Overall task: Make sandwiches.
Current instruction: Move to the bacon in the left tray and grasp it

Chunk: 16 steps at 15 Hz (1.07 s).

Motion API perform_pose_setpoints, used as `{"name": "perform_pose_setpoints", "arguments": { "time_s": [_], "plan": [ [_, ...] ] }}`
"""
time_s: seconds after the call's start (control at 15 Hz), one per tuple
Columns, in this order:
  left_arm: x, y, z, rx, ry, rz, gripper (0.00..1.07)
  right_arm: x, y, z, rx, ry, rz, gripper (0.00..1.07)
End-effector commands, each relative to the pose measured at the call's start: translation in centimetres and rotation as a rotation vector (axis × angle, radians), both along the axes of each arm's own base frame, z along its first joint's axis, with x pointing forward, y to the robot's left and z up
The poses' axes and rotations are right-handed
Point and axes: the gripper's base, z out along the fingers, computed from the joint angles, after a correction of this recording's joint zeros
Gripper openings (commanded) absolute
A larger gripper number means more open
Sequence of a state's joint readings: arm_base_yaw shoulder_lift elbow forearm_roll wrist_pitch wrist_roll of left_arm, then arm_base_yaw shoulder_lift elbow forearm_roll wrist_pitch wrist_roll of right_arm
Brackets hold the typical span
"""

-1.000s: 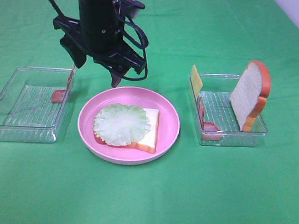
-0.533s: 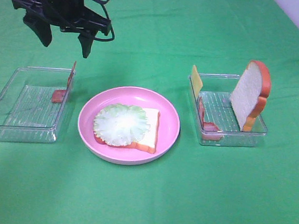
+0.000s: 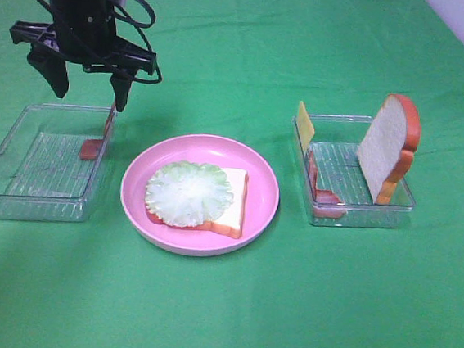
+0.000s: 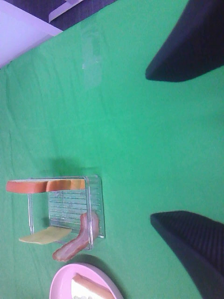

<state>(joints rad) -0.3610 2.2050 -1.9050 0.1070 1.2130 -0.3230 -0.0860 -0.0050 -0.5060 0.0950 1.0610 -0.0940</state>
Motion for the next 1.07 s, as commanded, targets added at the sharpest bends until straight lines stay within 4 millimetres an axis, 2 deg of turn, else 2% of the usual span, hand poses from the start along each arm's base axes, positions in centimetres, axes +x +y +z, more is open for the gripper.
{"name": "perform_pose_setpoints", "arguments": {
  "time_s": [0.07, 0.4, 1.07],
  "plan": [
    [0.3, -0.29, -1.19, -0.007, 0.005, 0.004, 0.75, -0.22, -0.02, -0.02, -0.016, -0.015, -0.001, 0.73],
    [0.8, -0.59, -1.26, -0.039, -0.046, 0.002, 0.54, -0.22, -0.01, -0.02, -0.015, -0.015, 0.0, 0.73],
    [0.72, -0.56, -1.29, -0.046, -0.033, 0.008, 0.52, -0.22, -0.01, -0.02, -0.015, -0.015, 0.0, 0.73]
  ]
}}
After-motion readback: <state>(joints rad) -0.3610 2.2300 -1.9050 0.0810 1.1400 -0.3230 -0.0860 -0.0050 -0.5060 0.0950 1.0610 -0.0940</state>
